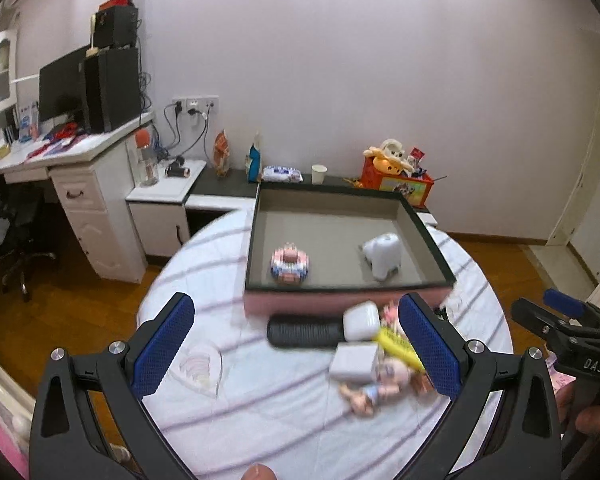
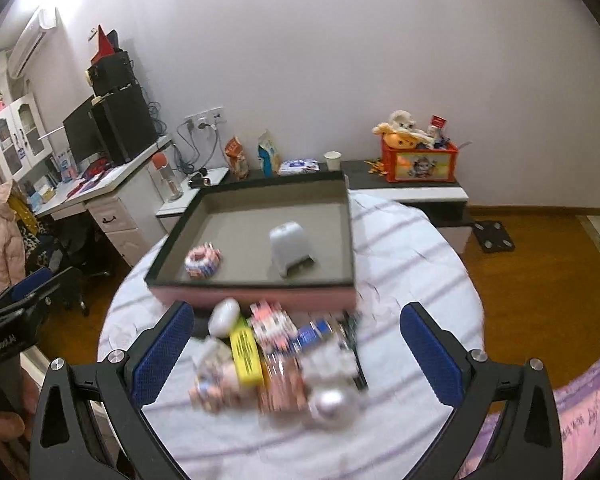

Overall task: Organize rigid objects
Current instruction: 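Withdraw both tools from the box back toward the pile, then grasp the pig doll with the left tool while the right tool grasps the silver ball and bunny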

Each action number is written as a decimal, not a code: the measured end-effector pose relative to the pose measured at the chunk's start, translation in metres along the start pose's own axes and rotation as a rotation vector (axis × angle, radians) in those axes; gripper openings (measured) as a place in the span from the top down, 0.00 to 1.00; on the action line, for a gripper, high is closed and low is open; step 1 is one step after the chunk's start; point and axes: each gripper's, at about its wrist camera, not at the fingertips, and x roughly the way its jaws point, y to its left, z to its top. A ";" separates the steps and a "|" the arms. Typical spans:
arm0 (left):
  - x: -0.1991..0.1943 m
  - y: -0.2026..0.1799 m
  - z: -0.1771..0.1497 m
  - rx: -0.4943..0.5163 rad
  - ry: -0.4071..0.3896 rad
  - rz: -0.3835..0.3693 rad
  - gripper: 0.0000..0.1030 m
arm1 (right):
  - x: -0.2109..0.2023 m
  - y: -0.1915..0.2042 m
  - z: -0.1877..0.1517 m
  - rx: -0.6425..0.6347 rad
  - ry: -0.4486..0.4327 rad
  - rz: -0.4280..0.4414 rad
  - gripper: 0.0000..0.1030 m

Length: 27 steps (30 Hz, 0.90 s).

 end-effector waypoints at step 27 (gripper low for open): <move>0.023 -0.028 -0.085 0.069 0.151 -0.042 0.00 | 0.004 -0.021 -0.078 0.023 0.104 -0.059 0.00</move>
